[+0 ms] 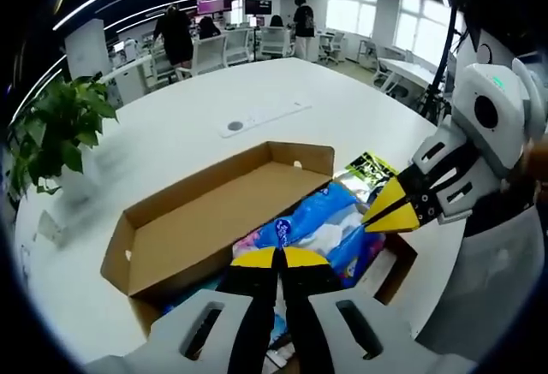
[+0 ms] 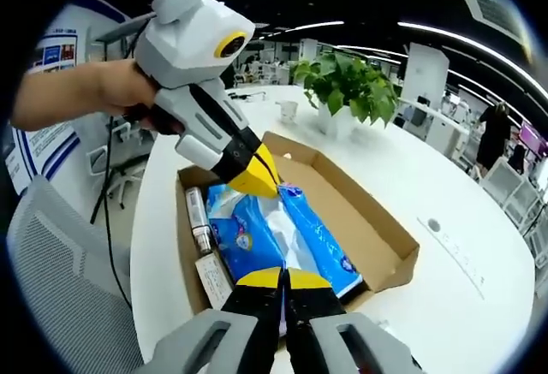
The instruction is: Operate the shoe box by opening the lid, removing the specified soft item, and placing it in the target area until the item is outside and the box remains undamaged.
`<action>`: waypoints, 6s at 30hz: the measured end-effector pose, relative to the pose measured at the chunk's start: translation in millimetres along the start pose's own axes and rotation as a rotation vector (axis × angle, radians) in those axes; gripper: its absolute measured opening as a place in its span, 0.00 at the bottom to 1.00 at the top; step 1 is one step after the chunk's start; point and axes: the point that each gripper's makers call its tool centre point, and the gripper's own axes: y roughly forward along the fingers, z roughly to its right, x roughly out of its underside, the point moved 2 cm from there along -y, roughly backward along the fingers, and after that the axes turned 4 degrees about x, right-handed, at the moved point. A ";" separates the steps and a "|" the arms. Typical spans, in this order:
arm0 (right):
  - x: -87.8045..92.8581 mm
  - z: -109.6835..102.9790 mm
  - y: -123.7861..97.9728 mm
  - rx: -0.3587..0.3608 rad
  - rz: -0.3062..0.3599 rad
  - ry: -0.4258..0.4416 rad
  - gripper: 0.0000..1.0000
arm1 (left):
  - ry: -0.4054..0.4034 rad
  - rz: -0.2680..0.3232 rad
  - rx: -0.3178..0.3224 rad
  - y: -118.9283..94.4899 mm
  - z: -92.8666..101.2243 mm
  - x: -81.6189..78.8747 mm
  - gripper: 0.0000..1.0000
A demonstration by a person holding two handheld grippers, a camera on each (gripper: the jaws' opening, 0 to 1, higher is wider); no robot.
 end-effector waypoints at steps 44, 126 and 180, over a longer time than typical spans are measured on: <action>0.7 28.7 -72.0 0.075 0.051 0.047 0.00 | 0.071 0.037 0.076 -1.0 57.4 -54.7 0.00; 148.9 146.8 -179.6 0.210 -0.132 0.112 0.00 | 0.216 -0.088 0.317 150.3 211.5 -109.8 0.00; 250.8 208.1 -172.7 0.331 -0.259 0.153 0.00 | 0.126 -0.120 0.456 266.3 252.5 -102.6 0.00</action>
